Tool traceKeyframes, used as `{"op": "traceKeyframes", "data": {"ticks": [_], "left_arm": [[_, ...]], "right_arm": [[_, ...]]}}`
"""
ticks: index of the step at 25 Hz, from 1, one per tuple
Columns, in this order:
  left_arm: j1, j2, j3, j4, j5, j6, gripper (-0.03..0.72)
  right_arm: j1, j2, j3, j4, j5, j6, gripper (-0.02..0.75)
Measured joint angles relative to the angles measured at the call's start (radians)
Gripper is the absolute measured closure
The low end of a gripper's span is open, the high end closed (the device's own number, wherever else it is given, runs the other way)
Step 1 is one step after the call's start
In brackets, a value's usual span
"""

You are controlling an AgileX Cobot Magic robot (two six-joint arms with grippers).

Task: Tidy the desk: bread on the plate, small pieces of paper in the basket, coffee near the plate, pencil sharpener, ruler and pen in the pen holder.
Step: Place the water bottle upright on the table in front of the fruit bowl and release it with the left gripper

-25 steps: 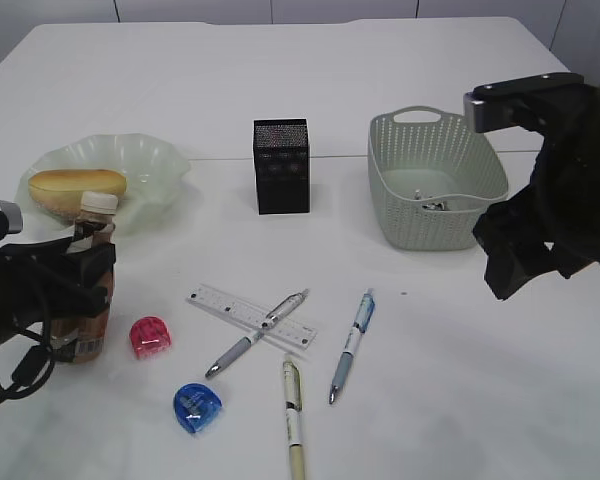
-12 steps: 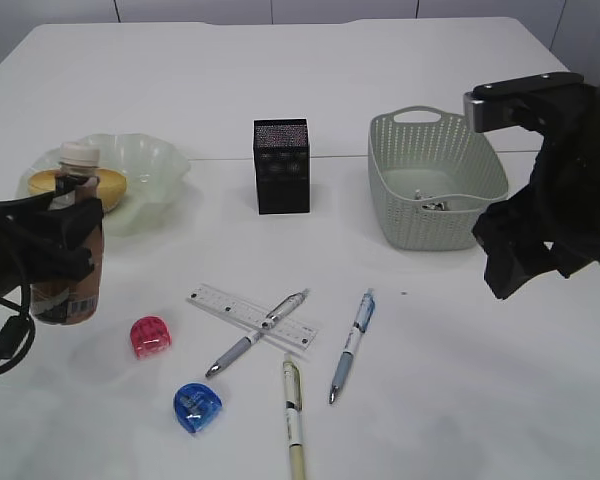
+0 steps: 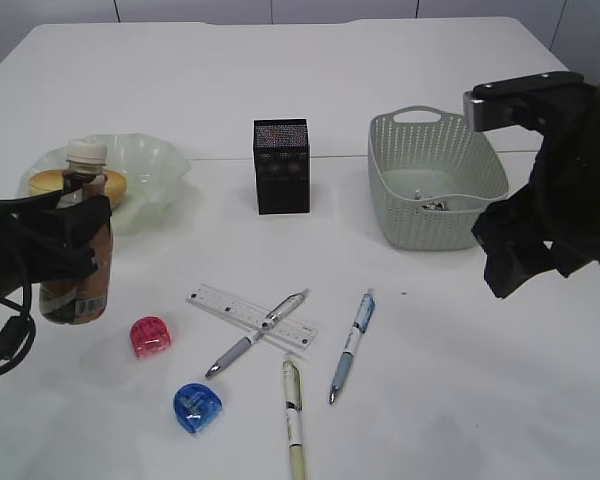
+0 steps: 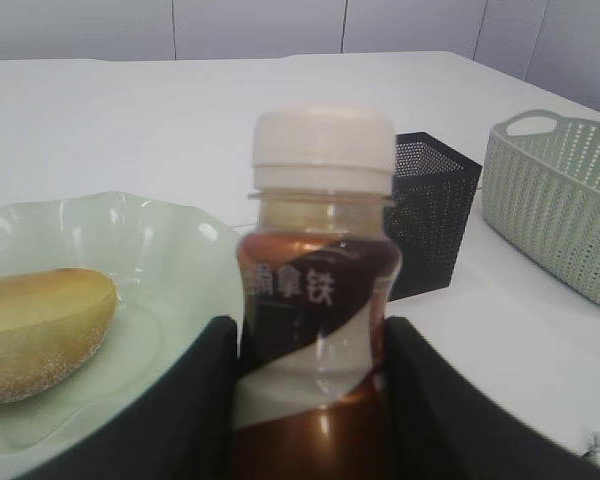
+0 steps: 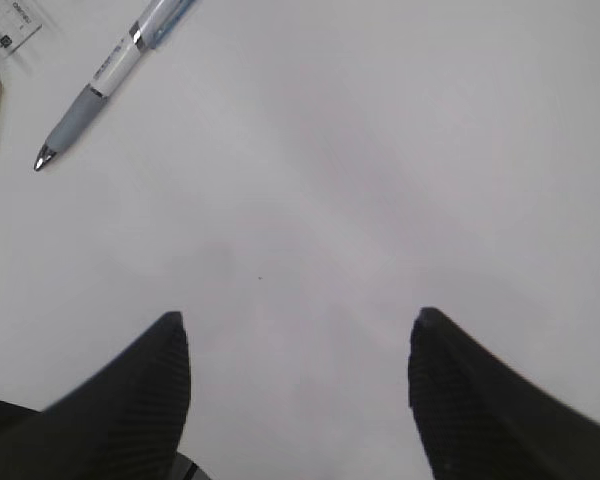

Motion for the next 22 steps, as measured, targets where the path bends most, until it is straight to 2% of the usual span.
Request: {"op": "traceKeyframes", "data": {"ticks": [12, 22], "left_arm": [[0.0, 0.009, -0.147, 0.053, 0.005, 0.019, 0.369], [0.0, 0.182, -0.333, 0.077, 0.005, 0.02, 0.369]], "right_arm": [[0.0, 0.0, 0.0, 0.0, -0.002, 0.0, 0.239], [0.0, 0.0, 0.0, -0.002, -0.01, 0.0, 0.239]]}}
